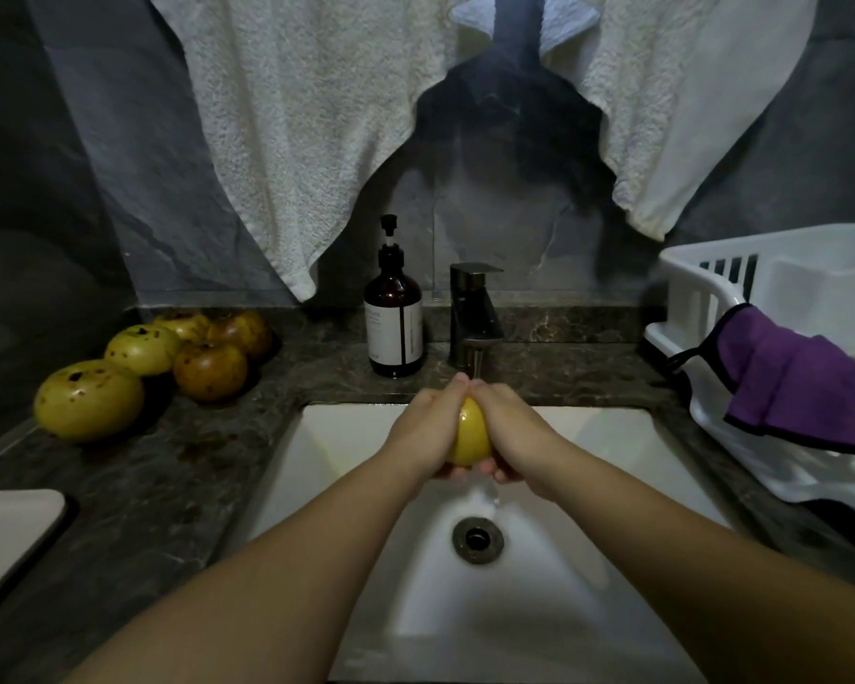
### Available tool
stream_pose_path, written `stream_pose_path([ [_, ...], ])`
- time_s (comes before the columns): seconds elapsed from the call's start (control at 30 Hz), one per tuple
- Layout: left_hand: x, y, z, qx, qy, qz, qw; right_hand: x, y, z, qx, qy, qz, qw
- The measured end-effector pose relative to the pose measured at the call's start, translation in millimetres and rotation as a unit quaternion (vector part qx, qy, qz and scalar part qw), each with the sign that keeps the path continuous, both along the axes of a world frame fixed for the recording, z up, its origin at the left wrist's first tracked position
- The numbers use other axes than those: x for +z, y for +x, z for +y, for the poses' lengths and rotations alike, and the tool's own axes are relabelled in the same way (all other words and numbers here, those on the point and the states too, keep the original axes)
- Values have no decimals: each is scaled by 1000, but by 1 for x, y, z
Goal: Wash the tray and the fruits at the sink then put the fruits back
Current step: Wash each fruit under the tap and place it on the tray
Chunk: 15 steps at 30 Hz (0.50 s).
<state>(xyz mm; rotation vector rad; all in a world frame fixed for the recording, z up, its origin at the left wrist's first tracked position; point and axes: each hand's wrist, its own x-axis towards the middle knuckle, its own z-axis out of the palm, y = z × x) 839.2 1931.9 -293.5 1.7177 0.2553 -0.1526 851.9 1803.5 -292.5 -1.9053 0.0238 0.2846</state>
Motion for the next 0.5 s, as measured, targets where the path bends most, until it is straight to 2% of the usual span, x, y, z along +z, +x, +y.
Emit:
stream_pose_path([
  [0.07, 2, -2, 2, -25, -66, 51, 996, -2, 1, -1, 15, -16, -43, 999],
  [0.1, 0, -2, 1, -25, -59, 48, 997, -2, 2, -1, 12, -14, -41, 999],
  [0.2, -5, 0, -1, 7, 46, -19, 999, -3, 3, 2, -3, -14, 0, 1000],
  [0.27, -3, 0, -2, 12, 110, -38, 993, -6, 3, 1, -2, -14, -23, 1000],
  [0.3, 0, 0, -1, 13, 110, -29, 993, -7, 3, 0, -1, -10, -55, 998],
  [0.4, 8, 0, 3, 3, -5, 31, 999, -7, 5, -2, -4, -1, -107, 994],
  [0.43, 7, 0, 4, 0, -7, 26, 1000, -7, 5, -1, -3, -3, -85, 996],
  [0.5, -1, 0, 2, 6, 78, -36, 996, -7, 5, 2, -20, 40, 25, 999],
])
